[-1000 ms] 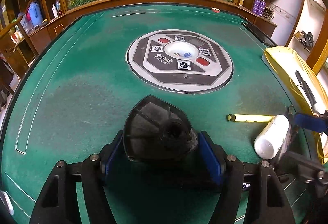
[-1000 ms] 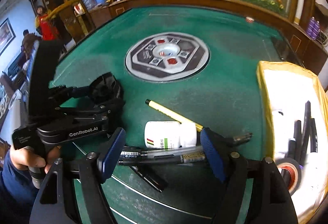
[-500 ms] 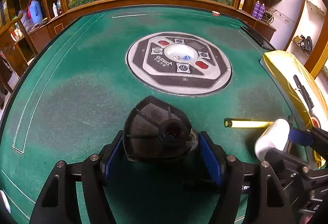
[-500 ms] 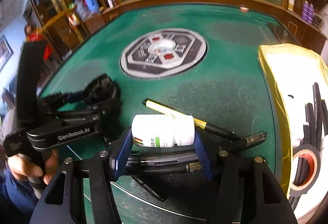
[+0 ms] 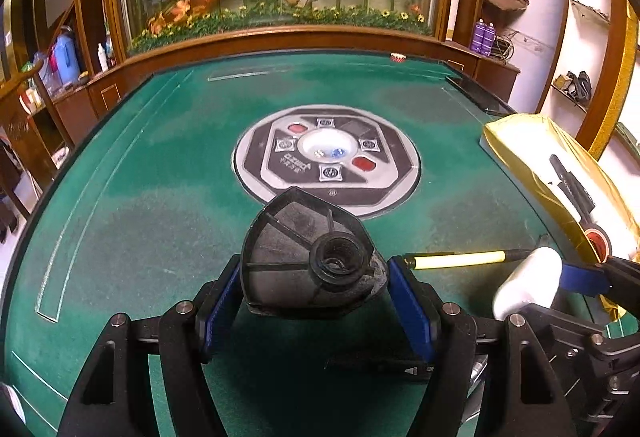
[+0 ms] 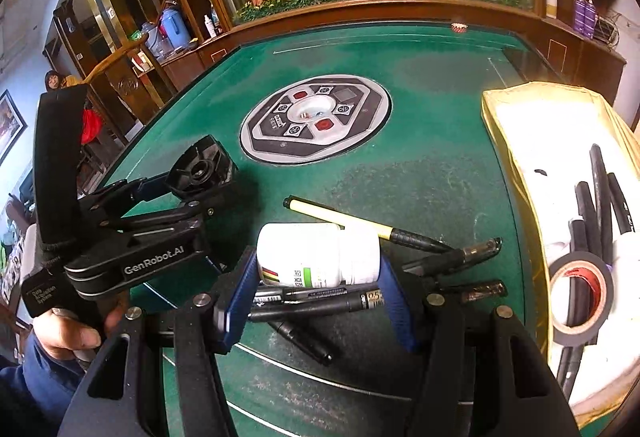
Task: Organize rigid objects
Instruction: 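Lower the cap into the tray with the left tool while the right tool places the bottle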
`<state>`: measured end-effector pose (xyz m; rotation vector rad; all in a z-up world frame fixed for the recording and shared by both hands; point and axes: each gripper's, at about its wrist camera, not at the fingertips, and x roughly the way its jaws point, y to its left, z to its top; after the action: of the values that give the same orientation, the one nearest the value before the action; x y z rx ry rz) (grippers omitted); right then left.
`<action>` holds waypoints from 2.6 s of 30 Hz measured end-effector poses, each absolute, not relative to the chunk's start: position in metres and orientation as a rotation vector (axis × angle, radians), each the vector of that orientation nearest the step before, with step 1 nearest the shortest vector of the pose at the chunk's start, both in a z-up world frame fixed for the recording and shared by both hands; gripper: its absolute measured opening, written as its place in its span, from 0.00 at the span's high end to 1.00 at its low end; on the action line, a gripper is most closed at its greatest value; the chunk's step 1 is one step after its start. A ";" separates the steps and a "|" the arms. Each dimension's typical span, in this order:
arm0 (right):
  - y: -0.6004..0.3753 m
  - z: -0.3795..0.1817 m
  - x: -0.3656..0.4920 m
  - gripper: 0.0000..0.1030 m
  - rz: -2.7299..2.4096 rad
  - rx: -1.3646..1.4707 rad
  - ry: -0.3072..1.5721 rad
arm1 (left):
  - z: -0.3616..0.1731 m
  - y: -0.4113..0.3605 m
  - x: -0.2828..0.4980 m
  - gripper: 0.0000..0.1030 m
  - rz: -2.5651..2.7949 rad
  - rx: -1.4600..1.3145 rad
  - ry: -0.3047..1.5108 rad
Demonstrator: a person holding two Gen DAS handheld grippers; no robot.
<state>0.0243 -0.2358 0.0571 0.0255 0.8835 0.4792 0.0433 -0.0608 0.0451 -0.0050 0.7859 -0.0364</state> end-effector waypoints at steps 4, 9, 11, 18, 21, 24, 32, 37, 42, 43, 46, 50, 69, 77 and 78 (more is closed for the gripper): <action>-0.241 0.062 0.018 0.44 0.470 0.033 0.871 | 0.048 -0.063 0.041 0.28 -0.026 0.007 0.764; -0.248 0.068 0.011 0.44 0.457 0.046 0.858 | 0.050 -0.065 0.039 0.28 -0.018 0.016 0.744; -0.253 0.069 0.009 0.44 0.449 0.054 0.852 | 0.050 -0.065 0.039 0.28 -0.019 0.013 0.739; -0.274 0.075 0.002 0.44 0.410 0.090 0.837 | 0.056 -0.072 0.033 0.28 -0.045 0.006 0.726; -0.286 0.078 0.000 0.44 0.394 0.112 0.827 | 0.061 -0.080 0.030 0.28 -0.067 0.010 0.721; -0.301 0.082 -0.003 0.44 0.369 0.140 0.811 | 0.066 -0.093 0.028 0.28 -0.094 0.015 0.721; -0.359 0.095 -0.003 0.44 0.279 0.226 0.767 | 0.078 -0.145 0.028 0.28 -0.223 0.035 0.745; -0.396 0.099 0.000 0.44 0.218 0.259 0.760 | 0.084 -0.188 0.031 0.28 -0.315 0.054 0.771; -0.421 0.103 0.016 0.44 0.183 0.275 0.783 | 0.088 -0.231 0.039 0.28 -0.391 0.071 0.802; -0.427 0.105 0.022 0.44 0.176 0.278 0.789 | 0.089 -0.238 0.042 0.28 -0.403 0.077 0.808; -0.437 0.108 0.044 0.44 0.159 0.276 0.817 | 0.092 -0.263 0.057 0.28 -0.434 0.075 0.834; -0.448 0.104 0.077 0.44 0.140 0.281 0.867 | 0.089 -0.288 0.081 0.28 -0.470 0.045 0.884; -0.458 0.069 0.174 0.44 0.114 0.254 1.029 | 0.064 -0.339 0.120 0.28 -0.479 0.057 0.914; -0.463 0.069 0.176 0.43 0.121 0.275 1.037 | 0.065 -0.337 0.121 0.25 -0.493 0.024 0.924; -0.463 0.070 0.175 0.43 0.131 0.283 1.036 | 0.066 -0.337 0.120 0.25 -0.497 0.016 0.930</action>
<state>0.1751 -0.4631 0.0695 0.2829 1.0361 0.1311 0.1205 -0.3368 0.0656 0.0156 0.9302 -0.4974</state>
